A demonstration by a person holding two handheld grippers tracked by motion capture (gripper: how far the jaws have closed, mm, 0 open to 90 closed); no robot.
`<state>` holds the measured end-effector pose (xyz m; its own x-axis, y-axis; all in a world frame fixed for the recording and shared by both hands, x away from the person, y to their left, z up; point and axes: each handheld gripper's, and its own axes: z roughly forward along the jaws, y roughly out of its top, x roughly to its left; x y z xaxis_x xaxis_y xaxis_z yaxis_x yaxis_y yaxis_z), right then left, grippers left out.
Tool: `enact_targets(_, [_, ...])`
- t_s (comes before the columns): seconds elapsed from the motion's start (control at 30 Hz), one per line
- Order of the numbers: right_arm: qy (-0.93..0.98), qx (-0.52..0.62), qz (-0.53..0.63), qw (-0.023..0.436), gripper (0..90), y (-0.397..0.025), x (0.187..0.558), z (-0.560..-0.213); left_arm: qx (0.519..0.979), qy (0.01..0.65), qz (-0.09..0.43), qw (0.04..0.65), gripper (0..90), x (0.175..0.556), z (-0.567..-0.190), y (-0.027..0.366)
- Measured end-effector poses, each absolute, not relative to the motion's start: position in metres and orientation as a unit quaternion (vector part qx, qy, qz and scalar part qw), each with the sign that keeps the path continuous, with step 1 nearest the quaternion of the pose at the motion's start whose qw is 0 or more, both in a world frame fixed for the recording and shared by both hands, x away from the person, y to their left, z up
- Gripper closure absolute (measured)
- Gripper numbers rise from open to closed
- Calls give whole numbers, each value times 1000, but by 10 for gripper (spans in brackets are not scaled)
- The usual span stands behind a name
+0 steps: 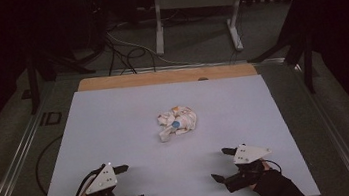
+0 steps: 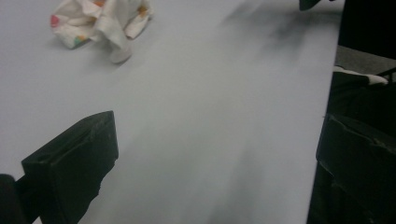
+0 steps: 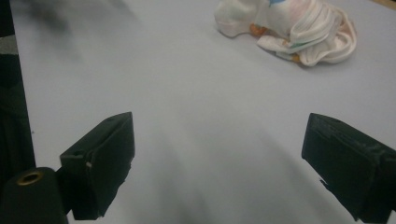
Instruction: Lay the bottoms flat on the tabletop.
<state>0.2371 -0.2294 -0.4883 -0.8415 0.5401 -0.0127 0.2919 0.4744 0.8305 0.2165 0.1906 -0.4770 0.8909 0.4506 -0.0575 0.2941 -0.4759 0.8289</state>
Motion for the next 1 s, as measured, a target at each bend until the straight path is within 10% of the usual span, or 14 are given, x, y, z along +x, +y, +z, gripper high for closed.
enact_targets(1.0, [845, 206, 449, 205, 98, -213, 257, -416, 859, 168, 101, 474, 0, 237, -426, 163])
